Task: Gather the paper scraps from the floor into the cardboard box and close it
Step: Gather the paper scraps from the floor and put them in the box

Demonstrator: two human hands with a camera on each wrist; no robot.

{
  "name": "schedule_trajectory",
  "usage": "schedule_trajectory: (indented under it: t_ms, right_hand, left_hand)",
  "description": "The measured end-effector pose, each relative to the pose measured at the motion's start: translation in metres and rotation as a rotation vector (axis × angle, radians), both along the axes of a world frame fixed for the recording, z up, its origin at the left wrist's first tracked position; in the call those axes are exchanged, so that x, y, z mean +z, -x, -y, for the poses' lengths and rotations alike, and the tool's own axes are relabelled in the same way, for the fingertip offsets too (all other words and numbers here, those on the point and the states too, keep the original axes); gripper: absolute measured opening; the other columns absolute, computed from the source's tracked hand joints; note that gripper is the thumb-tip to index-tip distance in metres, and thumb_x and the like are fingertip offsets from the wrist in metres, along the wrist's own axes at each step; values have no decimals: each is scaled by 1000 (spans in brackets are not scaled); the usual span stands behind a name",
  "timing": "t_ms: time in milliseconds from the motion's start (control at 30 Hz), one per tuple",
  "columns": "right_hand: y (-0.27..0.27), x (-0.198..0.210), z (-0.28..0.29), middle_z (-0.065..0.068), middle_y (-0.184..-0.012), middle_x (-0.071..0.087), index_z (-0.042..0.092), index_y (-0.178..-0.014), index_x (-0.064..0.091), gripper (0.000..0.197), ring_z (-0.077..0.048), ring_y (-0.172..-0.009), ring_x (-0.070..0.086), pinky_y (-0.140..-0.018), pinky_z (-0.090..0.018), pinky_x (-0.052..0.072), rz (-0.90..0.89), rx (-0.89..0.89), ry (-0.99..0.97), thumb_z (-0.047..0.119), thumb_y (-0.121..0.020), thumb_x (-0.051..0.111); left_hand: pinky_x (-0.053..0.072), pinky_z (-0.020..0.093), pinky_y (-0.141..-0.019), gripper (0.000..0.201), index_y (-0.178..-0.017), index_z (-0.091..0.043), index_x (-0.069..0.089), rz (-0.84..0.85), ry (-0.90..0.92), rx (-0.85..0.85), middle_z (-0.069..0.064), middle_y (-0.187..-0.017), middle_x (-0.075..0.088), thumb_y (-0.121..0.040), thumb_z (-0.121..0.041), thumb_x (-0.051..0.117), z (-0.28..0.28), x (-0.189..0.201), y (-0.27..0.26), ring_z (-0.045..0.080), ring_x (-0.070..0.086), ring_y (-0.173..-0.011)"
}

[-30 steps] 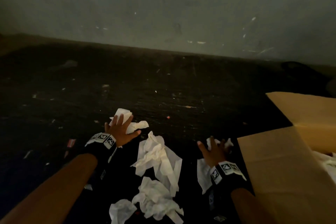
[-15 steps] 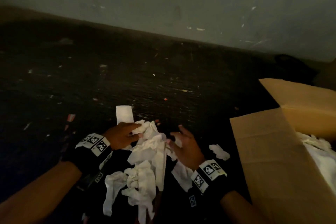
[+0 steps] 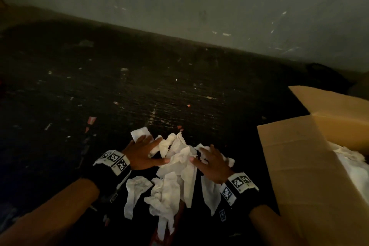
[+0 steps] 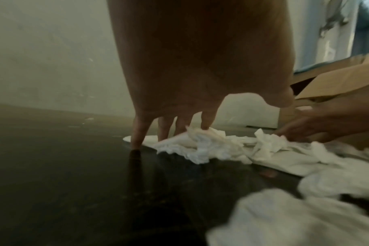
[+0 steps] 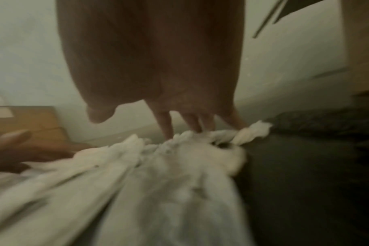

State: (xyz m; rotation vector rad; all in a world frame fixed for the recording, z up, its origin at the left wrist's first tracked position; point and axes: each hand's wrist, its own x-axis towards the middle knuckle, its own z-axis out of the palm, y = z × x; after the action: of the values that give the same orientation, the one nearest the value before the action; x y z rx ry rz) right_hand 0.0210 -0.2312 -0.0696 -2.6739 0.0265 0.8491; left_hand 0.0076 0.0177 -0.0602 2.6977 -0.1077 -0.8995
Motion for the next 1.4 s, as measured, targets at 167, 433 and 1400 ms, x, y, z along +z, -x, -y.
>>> schedule_trajectory:
  t_ms: [167, 433, 1400]
  right_hand:
    - [9, 12, 8, -5, -161, -4, 37, -147, 13, 95, -28, -147, -2, -117, -55, 6, 134, 68, -8, 79, -70, 50]
    - [35, -6, 6, -4, -153, -34, 44, -141, -23, 138, -30, -142, -27, -114, -60, -7, -110, 252, 88, 84, -44, 66]
    - [15, 23, -28, 0, -148, -42, 49, -136, -29, 134, -27, -141, -28, -113, -62, -5, -78, 513, 19, 77, -50, 70]
  left_hand:
    - [-9, 60, -112, 122, -136, -48, -24, 12, -40, -68, 3, -154, -25, -40, -99, 31, -9, 2, 27, 25, -25, -140]
    - [-14, 70, -104, 134, -124, -48, -40, -91, -17, -138, 5, -146, -41, -43, -86, 60, 5, -12, 72, 31, -37, -133]
    - [-20, 53, -106, 145, -129, -40, -38, 38, -110, -276, 2, -144, -39, -39, -78, 70, -57, 3, 104, 23, -39, -131]
